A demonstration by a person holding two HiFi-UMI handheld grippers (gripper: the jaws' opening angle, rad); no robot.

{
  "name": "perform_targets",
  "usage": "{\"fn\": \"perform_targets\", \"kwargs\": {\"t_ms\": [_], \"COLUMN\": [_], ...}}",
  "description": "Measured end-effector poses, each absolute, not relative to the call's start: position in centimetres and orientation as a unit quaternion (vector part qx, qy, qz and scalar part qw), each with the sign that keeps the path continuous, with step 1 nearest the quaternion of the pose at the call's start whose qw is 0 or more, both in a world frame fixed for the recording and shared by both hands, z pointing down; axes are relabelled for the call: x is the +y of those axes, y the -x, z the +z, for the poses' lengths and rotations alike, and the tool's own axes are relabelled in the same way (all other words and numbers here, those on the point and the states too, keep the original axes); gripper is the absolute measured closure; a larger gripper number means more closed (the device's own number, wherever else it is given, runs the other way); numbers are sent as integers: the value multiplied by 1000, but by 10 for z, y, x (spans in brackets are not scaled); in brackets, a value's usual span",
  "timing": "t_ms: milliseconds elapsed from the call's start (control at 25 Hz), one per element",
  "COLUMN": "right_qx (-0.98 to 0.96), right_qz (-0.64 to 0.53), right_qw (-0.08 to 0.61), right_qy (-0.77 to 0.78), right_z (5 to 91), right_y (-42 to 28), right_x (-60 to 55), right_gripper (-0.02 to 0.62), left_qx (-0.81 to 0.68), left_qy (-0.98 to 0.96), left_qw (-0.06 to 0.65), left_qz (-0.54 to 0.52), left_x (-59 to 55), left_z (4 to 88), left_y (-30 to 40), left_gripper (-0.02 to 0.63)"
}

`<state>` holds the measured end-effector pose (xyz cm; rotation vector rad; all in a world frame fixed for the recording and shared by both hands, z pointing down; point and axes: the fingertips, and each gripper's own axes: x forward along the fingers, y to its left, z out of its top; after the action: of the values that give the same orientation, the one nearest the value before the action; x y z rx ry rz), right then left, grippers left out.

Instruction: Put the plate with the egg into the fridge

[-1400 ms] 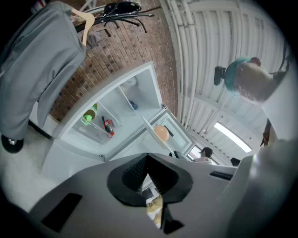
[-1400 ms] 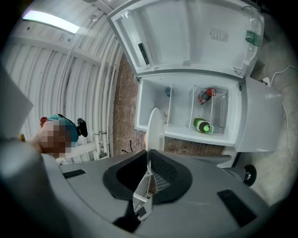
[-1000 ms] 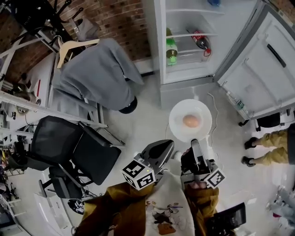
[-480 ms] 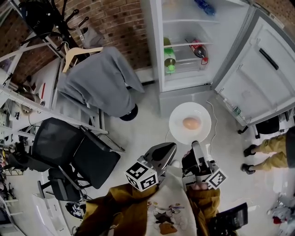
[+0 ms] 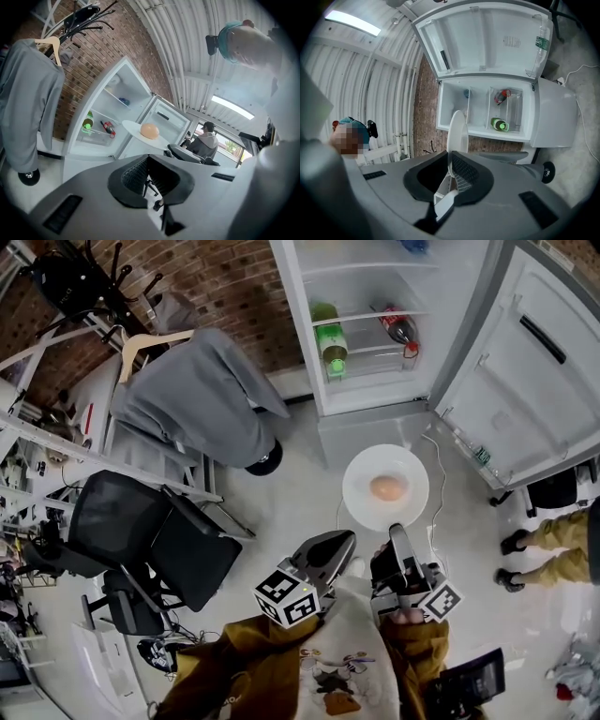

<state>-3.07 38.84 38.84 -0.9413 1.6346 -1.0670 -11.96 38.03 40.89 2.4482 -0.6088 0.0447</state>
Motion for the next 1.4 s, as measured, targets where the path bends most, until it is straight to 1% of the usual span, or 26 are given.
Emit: {"fn": "perform_targets", "kwargs": {"t_ms": [360,600,920,1160,1400], "right_qx": [666,664,656,648,638], "right_qz": [-449,-448,-443,-443,-433], "right_qw": [466,466,469,474,494], "right_qy": [371,376,392,399,403], "right_z": [395,398,402,396,398], "right_y": [11,3,-13,-11,-14], "right_x": [376,344,262,186,116], "right_gripper": [569,569,569,569,569], "left_qx": [-242,-239,-213,-196,-170], "left_qy": [-918,-916,-916,-918,-926], "left_qw": [315,323,339,345,338], "left_qz": [13,4,0,1,12], "left_x": [364,324,232,153,82], "left_z": [416,422,427,421,421], "left_y": [97,87,67,68,74], "left_gripper": [600,600,600,600,600]}}
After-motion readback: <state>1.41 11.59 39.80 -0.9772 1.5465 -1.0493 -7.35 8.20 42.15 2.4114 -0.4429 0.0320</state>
